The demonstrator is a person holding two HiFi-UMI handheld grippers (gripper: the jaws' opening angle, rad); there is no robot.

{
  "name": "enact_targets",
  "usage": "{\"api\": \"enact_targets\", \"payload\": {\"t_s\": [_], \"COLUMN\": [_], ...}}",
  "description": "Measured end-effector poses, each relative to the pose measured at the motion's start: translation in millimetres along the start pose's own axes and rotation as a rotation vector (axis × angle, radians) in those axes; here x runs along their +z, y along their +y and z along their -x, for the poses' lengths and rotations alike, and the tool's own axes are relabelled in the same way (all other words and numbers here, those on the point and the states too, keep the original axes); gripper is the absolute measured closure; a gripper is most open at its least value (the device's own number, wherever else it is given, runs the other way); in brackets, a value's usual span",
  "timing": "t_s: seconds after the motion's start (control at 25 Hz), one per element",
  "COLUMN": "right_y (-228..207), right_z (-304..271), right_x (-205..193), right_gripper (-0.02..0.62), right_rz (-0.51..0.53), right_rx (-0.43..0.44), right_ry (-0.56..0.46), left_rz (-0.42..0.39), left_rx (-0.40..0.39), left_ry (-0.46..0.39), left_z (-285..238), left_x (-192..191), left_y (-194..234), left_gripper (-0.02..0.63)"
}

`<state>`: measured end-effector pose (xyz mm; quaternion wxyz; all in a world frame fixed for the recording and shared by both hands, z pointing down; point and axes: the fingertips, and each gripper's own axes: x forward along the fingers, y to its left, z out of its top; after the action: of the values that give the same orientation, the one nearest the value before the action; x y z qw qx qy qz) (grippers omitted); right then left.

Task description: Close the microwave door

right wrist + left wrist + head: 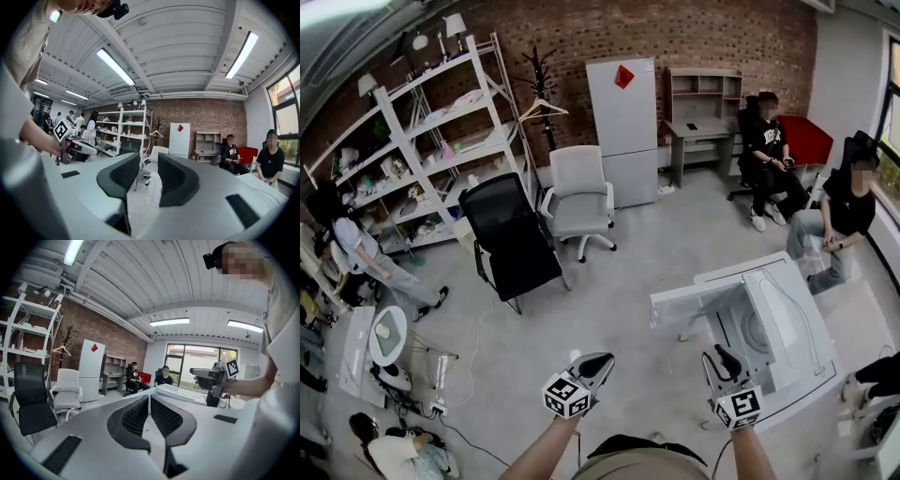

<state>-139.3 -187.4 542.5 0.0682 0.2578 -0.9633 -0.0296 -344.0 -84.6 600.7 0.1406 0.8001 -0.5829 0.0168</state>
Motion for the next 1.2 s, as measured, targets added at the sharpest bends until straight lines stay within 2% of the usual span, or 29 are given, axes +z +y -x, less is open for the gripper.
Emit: {"api": "enact_targets", "payload": {"t_s": [0.12, 0.36, 0.64, 0.92, 1.2], "right_y": [-12.8, -11.9, -10.8, -26.5, -42.0], "right_z": [0.1, -16.7, -45.0, -66.4, -72.9], "right_x": [-5.5, -14.4, -18.6, -14.6, -17.2], "right_gripper": [0.469, 0.469, 0.469, 0.469, 0.469], "right_rz": [-0.020, -0.006, 0.007, -0.004, -0.023], "right_rx": [-0.001, 0.028, 0.013, -0.071, -0.139], "right_ry": [0.006, 0.001, 0.004, 0.004, 0.016], "left_rz": [0.008, -0.009, -0.037, -0.086, -0.136], "left_rx": [0.003, 0.008, -0.023, -0.111, -0.221], "left_ry": [0.005, 0.020, 0.030, 0.099, 0.174], "left_z": [-16.1, -34.5, -58.9, -111.3, -180.1], "left_x": [-6.4, -10.1, 2.8, 9.3, -9.2], "left_y": [-4.0, 8.4, 43.5, 80.0, 87.1], "left_gripper": [0.600, 0.601, 0.600, 0.593, 0.518]}}
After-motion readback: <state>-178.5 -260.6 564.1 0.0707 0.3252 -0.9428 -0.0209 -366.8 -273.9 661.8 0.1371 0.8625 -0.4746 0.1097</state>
